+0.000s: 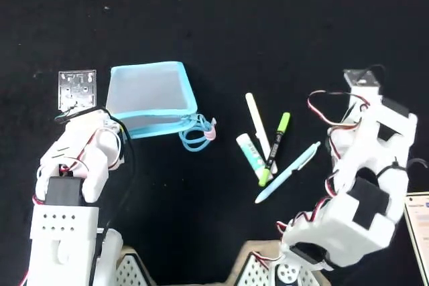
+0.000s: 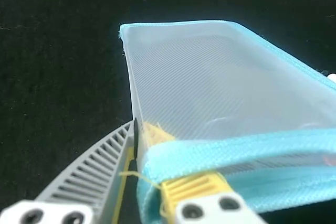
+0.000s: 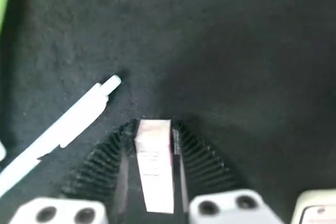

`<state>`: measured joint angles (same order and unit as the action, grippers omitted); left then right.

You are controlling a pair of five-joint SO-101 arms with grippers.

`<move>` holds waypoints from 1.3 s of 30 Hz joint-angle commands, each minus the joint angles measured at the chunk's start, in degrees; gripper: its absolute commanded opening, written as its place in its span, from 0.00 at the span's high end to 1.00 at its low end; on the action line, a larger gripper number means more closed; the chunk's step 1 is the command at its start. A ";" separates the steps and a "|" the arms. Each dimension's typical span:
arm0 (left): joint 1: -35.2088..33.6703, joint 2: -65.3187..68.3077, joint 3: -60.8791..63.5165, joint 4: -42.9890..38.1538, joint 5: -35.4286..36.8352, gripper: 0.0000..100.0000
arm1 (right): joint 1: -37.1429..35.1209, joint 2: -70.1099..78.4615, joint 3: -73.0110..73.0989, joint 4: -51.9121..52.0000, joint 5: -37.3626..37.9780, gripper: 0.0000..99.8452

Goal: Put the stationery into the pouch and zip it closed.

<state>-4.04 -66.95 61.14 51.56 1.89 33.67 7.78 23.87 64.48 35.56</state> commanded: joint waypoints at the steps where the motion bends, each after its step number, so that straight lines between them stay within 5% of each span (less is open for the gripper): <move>1: 0.75 0.00 -0.84 -2.46 0.18 0.97 | 1.23 0.22 -4.53 2.99 4.40 0.85; 8: 0.40 0.00 -0.92 -2.20 0.18 0.97 | 1.05 0.66 -15.43 18.90 9.32 0.84; 19: 0.92 0.00 -0.40 -2.11 0.44 0.97 | 1.49 0.84 -12.26 14.15 22.95 0.84; 25: 0.92 0.00 -0.40 -2.11 0.53 0.97 | 2.20 0.84 -5.32 8.18 22.95 0.84; 33: 0.92 0.00 -0.31 -2.02 0.53 0.97 | 2.11 0.84 -2.15 2.90 10.02 0.84; 39: 0.92 0.00 0.13 -2.11 0.53 0.97 | -0.35 6.29 -2.86 0.53 7.82 0.84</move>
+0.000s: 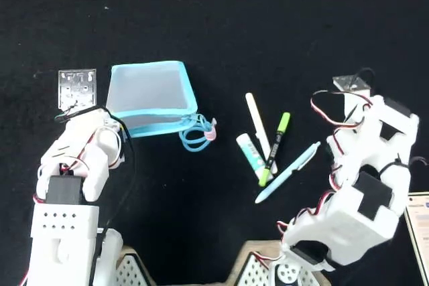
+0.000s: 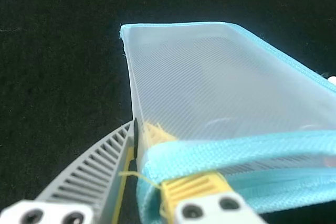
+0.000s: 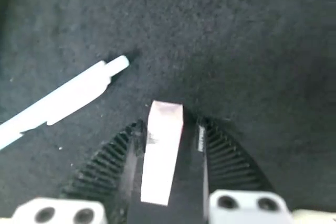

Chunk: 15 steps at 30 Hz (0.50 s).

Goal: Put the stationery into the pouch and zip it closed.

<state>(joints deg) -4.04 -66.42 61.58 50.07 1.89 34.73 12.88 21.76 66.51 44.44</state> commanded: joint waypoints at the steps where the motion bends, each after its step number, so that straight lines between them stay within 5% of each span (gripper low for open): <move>1: 0.92 -0.53 -0.31 -0.62 0.53 0.97 | -1.85 2.51 -0.84 -1.67 -1.05 0.84; 15: 0.48 -0.53 -0.31 -0.79 0.26 0.97 | -2.29 7.08 -12.53 9.23 -8.26 0.84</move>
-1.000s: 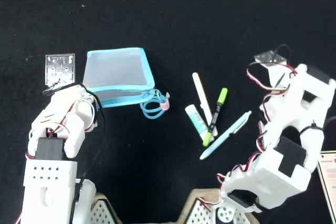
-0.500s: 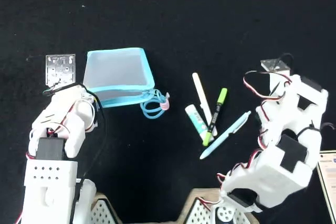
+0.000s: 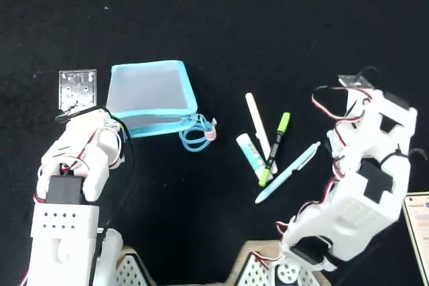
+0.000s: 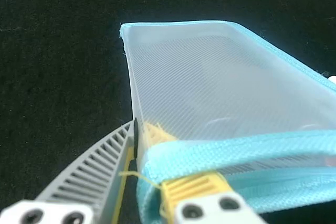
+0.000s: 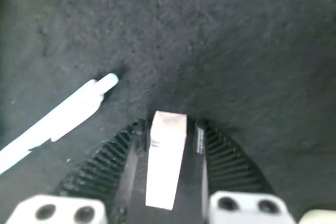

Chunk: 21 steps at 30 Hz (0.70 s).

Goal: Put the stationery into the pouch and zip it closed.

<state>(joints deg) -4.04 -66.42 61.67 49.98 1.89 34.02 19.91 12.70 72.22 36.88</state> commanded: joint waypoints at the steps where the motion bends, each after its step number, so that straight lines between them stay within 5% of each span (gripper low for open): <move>1: 0.48 -0.53 -0.40 -0.62 0.26 0.97 | -2.02 0.04 -3.82 4.31 -0.88 0.84; 15: 0.48 -0.53 -0.40 -0.53 0.26 0.97 | -3.08 0.04 -3.74 3.34 1.05 0.85; 21: 0.48 -0.53 -0.31 -0.53 0.26 0.97 | -0.09 -1.98 -5.49 2.37 2.55 0.98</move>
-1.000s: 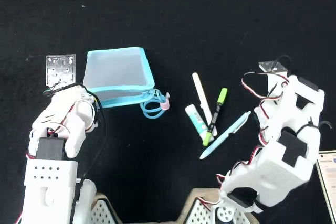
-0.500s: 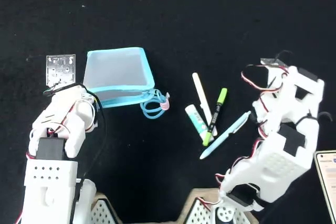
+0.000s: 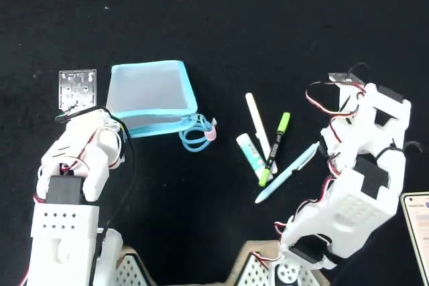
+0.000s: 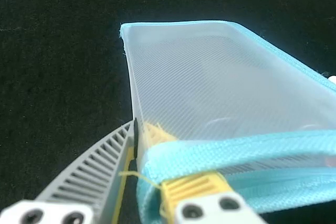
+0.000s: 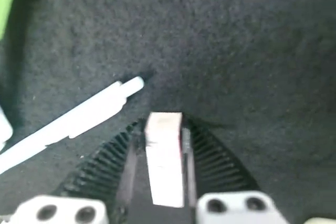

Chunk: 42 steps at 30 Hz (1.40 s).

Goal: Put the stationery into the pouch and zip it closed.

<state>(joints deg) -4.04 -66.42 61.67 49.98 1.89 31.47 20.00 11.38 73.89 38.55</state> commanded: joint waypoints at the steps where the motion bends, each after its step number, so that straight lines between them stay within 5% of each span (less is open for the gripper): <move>1: 0.48 -0.53 -0.31 -0.53 0.26 0.97 | 2.99 -3.30 -5.05 2.55 1.14 0.98; 10: 0.48 -0.53 -0.31 -0.53 0.35 0.97 | 3.43 -23.16 -10.07 17.58 0.79 0.99; 16: 0.48 -0.53 -0.31 -0.53 0.26 0.97 | -2.64 -38.37 -4.26 18.64 -6.68 0.99; 27: 0.84 -0.53 -0.31 -0.53 0.44 0.97 | -36.31 -64.13 4.53 5.89 -29.98 0.99; 33: 0.92 -0.53 -0.31 -0.53 0.44 0.97 | -56.62 -70.99 14.20 -9.49 -31.12 0.99; 42: 0.84 -0.53 -0.31 -0.53 0.44 0.97 | -72.53 -76.00 27.82 -30.51 -31.03 0.99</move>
<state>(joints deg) -3.87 -66.42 61.67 49.98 1.89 -37.36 -53.85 37.41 50.15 7.87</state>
